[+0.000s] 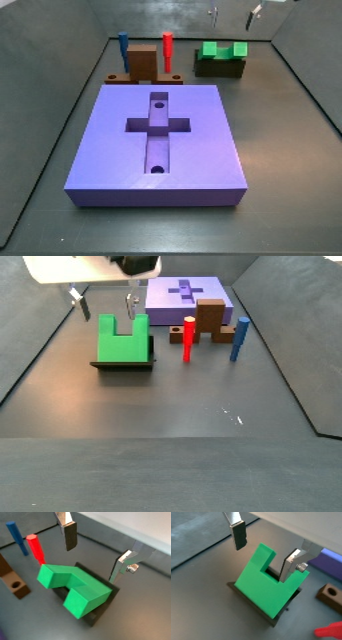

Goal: Pick up the green object. Move up. Place the green object on the fixture. Regrasp the green object. Move to above the board. Insert the green object.
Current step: Regrasp the green object.

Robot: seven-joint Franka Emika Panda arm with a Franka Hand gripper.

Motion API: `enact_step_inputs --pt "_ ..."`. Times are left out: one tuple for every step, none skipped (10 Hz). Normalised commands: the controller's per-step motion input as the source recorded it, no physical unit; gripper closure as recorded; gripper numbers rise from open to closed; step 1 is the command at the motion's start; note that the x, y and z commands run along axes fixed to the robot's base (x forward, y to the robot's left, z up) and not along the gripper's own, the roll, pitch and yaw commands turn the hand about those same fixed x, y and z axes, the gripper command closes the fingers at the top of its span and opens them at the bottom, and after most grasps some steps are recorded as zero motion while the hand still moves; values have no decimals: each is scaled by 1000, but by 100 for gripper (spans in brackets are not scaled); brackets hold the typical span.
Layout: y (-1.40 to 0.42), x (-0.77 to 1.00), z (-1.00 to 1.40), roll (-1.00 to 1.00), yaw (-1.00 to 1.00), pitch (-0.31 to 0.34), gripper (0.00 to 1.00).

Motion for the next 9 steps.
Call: enact_step_inputs --pt "0 -31 49 1000 89 -391 0" --pt "0 0 54 1000 114 -337 0" --pt "0 60 34 1000 160 -274 0" --pt "-54 194 6 1000 194 -171 0" --pt "-169 426 143 1000 254 0 0" --pt "-220 414 220 997 260 80 0" --pt "-260 334 114 1000 226 151 0" --pt "-303 180 0 949 266 180 0" --pt "-323 74 -71 829 320 231 0"
